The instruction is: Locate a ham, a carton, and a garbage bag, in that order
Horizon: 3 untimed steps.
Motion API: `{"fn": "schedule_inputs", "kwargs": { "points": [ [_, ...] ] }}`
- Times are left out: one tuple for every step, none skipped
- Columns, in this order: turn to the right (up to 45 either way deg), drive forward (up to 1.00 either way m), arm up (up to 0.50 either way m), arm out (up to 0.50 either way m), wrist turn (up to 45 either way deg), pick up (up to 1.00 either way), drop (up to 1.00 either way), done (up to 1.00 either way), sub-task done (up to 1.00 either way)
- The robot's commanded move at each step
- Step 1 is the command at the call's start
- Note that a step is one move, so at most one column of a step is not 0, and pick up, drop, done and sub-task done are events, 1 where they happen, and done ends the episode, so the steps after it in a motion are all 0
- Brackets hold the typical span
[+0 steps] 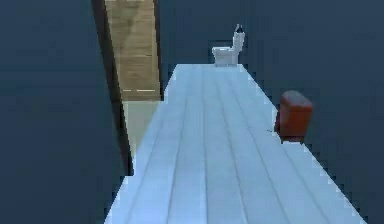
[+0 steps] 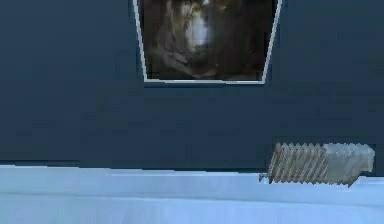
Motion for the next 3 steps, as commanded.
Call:
{"fn": "schedule_inputs", "kwargs": {
  "points": [
    [0.0, 1.0, 0.0, 0.0, 0.0, 0.0, 0.0, 0.0, 0.0],
    [-3.0, 0.0, 0.0, 0.0, 0.0, 0.0, 0.0, 0.0, 0.0],
    [0.0, 0.8, 0.0, 0.0, 0.0, 0.0, 0.0, 0.0, 0.0]
  ]
}}
